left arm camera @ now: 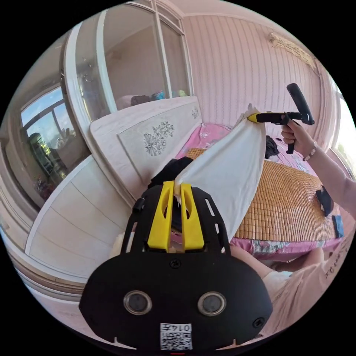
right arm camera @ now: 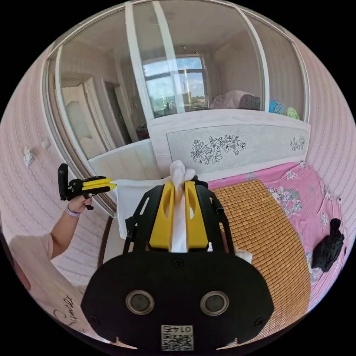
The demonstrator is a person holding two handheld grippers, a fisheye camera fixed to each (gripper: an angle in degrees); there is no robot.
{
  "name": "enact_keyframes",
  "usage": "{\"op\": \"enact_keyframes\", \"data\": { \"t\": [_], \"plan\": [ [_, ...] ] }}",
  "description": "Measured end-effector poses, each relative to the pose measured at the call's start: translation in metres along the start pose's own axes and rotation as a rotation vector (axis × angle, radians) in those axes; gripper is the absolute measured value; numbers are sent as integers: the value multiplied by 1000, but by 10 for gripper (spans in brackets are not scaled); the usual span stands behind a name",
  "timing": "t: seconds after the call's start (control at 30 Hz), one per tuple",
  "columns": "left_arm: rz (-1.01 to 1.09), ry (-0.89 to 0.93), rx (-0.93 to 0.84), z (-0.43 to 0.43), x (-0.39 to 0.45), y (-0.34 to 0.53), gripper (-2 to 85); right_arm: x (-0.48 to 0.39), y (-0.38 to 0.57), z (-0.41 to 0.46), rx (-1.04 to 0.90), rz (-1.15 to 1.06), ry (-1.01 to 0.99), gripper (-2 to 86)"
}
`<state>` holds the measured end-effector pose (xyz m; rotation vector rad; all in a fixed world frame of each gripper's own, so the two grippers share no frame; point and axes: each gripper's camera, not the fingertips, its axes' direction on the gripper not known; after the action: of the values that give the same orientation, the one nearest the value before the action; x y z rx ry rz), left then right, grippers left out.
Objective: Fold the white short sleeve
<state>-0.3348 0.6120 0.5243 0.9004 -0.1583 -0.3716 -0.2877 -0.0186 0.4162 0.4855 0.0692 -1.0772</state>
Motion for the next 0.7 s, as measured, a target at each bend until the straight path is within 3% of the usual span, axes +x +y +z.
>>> {"op": "enact_keyframes", "data": {
  "t": [0.17,0.3,0.43,0.53,0.7],
  "plan": [
    [-163,-67,-149,59,-24,-12,81,17,14,73,-191,182,133,58],
    [147,-80,-184,80,84,14,70,20,122,63,-282,44,112,58],
    [577,-95,-173,96,242,31,69,34,244,5,-362,98,189,49],
    [830,-192,-42,91,349,40,66,42,341,-67,-422,277,287,39],
    [1077,-101,128,73,489,52,64,25,504,-209,-300,690,434,35]
  ]
}}
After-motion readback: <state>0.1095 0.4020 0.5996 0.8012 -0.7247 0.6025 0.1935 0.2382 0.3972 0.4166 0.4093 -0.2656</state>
